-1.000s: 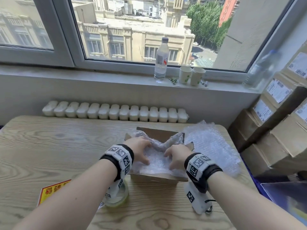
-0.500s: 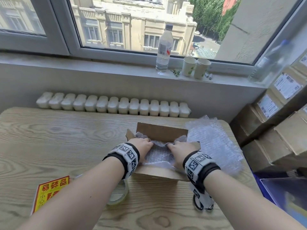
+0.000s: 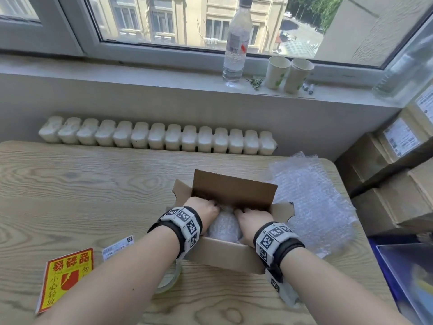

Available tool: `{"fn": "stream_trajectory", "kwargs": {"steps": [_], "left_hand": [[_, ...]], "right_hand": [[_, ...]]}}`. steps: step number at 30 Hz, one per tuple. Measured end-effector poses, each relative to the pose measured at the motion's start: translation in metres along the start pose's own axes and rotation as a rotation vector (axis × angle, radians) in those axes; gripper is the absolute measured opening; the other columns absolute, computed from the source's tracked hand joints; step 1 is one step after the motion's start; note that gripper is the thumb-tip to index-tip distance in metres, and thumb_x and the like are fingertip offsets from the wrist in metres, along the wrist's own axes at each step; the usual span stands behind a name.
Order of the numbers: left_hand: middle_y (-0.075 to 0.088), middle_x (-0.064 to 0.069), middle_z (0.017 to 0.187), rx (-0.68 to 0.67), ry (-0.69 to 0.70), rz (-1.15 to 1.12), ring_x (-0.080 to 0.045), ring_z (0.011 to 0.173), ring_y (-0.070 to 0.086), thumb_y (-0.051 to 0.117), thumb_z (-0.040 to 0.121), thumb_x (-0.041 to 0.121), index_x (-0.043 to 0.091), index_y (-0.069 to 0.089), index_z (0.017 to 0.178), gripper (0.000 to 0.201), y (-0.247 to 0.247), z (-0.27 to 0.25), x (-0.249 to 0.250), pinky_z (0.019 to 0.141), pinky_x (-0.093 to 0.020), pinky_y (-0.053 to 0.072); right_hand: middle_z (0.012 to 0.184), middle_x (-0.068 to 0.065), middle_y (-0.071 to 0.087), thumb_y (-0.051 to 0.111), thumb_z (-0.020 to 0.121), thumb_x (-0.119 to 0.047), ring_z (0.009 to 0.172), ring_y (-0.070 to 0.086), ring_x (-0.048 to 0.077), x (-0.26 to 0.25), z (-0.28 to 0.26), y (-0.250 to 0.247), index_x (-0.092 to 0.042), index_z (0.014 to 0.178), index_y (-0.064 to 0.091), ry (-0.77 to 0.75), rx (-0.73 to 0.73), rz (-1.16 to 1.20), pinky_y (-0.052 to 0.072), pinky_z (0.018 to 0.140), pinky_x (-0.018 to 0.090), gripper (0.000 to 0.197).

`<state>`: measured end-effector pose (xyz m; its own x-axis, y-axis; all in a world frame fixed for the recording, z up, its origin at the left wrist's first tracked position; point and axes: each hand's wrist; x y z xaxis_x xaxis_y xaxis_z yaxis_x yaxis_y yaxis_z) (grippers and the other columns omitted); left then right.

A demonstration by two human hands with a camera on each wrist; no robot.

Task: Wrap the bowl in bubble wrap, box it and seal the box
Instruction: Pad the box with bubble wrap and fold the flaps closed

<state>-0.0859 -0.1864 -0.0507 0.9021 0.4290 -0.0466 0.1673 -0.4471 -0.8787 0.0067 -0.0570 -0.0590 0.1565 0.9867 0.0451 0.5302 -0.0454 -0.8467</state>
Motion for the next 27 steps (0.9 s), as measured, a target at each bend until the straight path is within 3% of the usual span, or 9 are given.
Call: {"fn": "stream_trajectory", "kwargs": {"steps": [4, 10, 13, 16, 18, 20, 23, 27], "left_hand": [[0.052, -0.004, 0.133, -0.051, -0.008, -0.034, -0.025, 0.118, 0.054, 0.065, 0.083, 0.017, 0.014, 0.046, 0.133, 0.053, 0.001, 0.008, 0.001, 0.095, -0.038, 0.047], [0.056, -0.004, 0.127, -0.081, -0.017, -0.095, -0.025, 0.113, 0.058, 0.064, 0.083, 0.020, 0.014, 0.051, 0.127, 0.046, -0.002, 0.005, 0.003, 0.091, -0.038, 0.050], [0.062, -0.006, 0.116, -0.080, -0.003, -0.108, -0.025, 0.104, 0.062, 0.061, 0.083, 0.019, 0.012, 0.059, 0.117, 0.034, -0.003, 0.000, 0.003, 0.087, -0.038, 0.053], [0.064, -0.005, 0.106, 0.036, 0.027, -0.146, -0.025, 0.097, 0.062, 0.060, 0.078, 0.024, 0.013, 0.064, 0.105, 0.029, -0.013, -0.007, -0.003, 0.080, -0.033, 0.052], [0.062, -0.002, 0.103, 0.150, 0.038, -0.163, -0.023, 0.094, 0.060, 0.057, 0.078, 0.030, 0.016, 0.065, 0.103, 0.029, -0.022, -0.011, -0.009, 0.075, -0.030, 0.048], [0.063, -0.002, 0.101, 0.176, 0.045, -0.160, -0.024, 0.095, 0.059, 0.054, 0.079, 0.032, 0.016, 0.065, 0.101, 0.029, -0.025, -0.011, -0.011, 0.075, -0.030, 0.046], [0.065, -0.004, 0.100, 0.094, 0.054, -0.180, -0.025, 0.096, 0.060, 0.055, 0.078, 0.038, 0.015, 0.064, 0.102, 0.034, -0.019, -0.008, -0.008, 0.077, -0.032, 0.050], [0.063, -0.004, 0.110, 0.018, 0.052, -0.152, -0.024, 0.102, 0.060, 0.063, 0.078, 0.047, 0.016, 0.059, 0.114, 0.048, -0.005, -0.002, -0.005, 0.083, -0.032, 0.049]], "right_hand": [[0.127, 0.006, 0.056, 0.066, 0.083, -0.038, 0.114, 0.057, 0.027, 0.002, 0.007, -0.002, -0.018, 0.134, 0.043, 0.000, -0.054, 0.046, 0.047, 0.082, 0.034, 0.060], [0.124, 0.005, 0.058, 0.063, 0.084, -0.036, 0.112, 0.059, 0.027, 0.003, 0.005, -0.006, -0.017, 0.129, 0.048, -0.033, -0.096, 0.075, 0.051, 0.086, 0.035, 0.052], [0.114, 0.008, 0.063, 0.066, 0.079, -0.024, 0.105, 0.062, 0.029, 0.004, 0.003, -0.014, -0.013, 0.117, 0.058, -0.050, -0.146, 0.068, 0.054, 0.083, 0.036, 0.041], [0.102, 0.008, 0.067, 0.064, 0.073, -0.017, 0.096, 0.064, 0.029, 0.008, -0.001, -0.026, -0.011, 0.101, 0.065, -0.048, -0.048, 0.100, 0.055, 0.080, 0.037, 0.029], [0.107, 0.006, 0.066, 0.058, 0.076, -0.015, 0.102, 0.061, 0.028, 0.010, -0.002, -0.028, -0.013, 0.105, 0.067, -0.068, 0.086, 0.121, 0.052, 0.084, 0.038, 0.030], [0.112, 0.004, 0.064, 0.056, 0.081, -0.020, 0.107, 0.057, 0.026, 0.009, -0.002, -0.025, -0.015, 0.110, 0.065, -0.127, 0.134, 0.169, 0.049, 0.090, 0.039, 0.031], [0.119, 0.003, 0.060, 0.065, 0.078, -0.038, 0.111, 0.056, 0.024, 0.007, 0.001, -0.016, -0.017, 0.121, 0.057, -0.169, 0.017, 0.253, 0.048, 0.092, 0.037, 0.049], [0.126, 0.001, 0.055, 0.070, 0.073, -0.051, 0.116, 0.055, 0.024, 0.007, 0.008, -0.007, -0.024, 0.131, 0.047, -0.132, -0.052, 0.221, 0.049, 0.091, 0.038, 0.068]]}}
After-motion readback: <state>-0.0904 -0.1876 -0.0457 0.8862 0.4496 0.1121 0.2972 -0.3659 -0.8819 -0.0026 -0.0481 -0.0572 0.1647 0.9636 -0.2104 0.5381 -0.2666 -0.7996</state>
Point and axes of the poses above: each hand's wrist, its own z-axis towards the middle knuckle, its own y-axis out of the palm, x = y × z
